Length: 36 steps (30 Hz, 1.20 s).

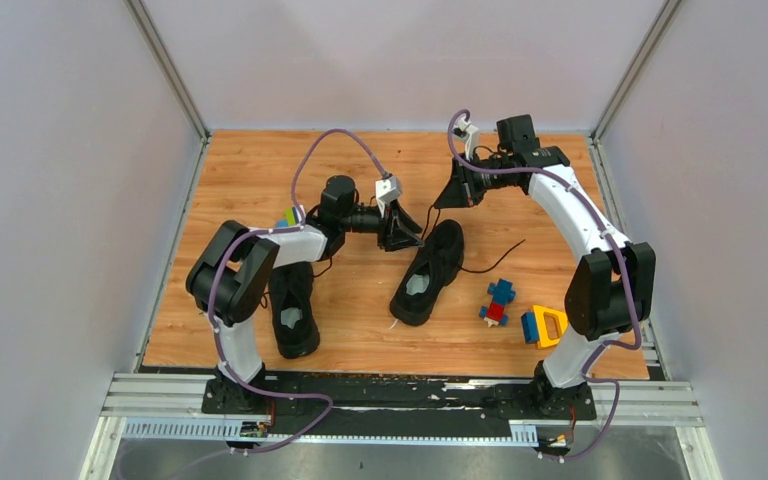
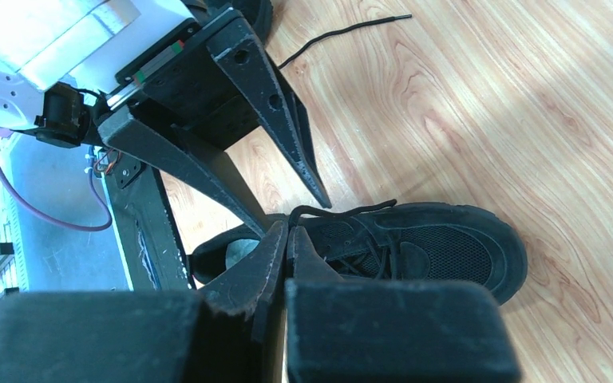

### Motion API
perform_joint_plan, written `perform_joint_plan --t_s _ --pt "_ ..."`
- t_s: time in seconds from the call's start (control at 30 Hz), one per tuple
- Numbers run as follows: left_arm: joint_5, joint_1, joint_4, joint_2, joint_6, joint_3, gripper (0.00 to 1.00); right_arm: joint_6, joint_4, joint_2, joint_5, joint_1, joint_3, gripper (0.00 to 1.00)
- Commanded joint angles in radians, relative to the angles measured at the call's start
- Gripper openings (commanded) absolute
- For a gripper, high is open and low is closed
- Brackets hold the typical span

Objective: Tie the shoes
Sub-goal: Wrap the shoelace around the shoelace.

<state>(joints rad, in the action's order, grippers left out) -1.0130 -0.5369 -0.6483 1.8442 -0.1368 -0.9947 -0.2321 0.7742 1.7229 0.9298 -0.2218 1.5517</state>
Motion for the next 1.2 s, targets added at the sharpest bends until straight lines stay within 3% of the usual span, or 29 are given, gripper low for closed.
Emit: perform_joint_plan --t_s 0.0,0.27,0.5,0.7,0.93,1.17 --pt "0.019 0.013 -0.071 0.025 -0.011 -0.03 0.54 -0.036 0.014 -0.012 0.048 -0.001 0.034 0.0" --pt "0.032 0.02 -0.135 0.093 -0.065 -0.1 0.56 -0.032 0.013 -0.016 0.057 -0.002 0.027 0.0" --pt "-0.167 0.015 -0.136 0.156 -0.119 -0.181 0.59 -0.029 0.012 -0.015 0.054 -0.001 0.027 0.0" --pt "-0.256 0.007 -0.11 0.104 -0.112 -0.127 0.58 -0.026 0.012 -0.013 0.049 -0.001 0.027 0.0" --pt "-0.235 0.007 0.095 0.042 0.07 -0.094 0.56 -0.018 0.01 -0.009 0.048 -0.001 0.028 0.0" --pt "-0.121 -0.002 -0.117 0.034 -0.072 -0.025 0.56 -0.003 0.002 -0.009 0.034 -0.001 0.03 0.0"
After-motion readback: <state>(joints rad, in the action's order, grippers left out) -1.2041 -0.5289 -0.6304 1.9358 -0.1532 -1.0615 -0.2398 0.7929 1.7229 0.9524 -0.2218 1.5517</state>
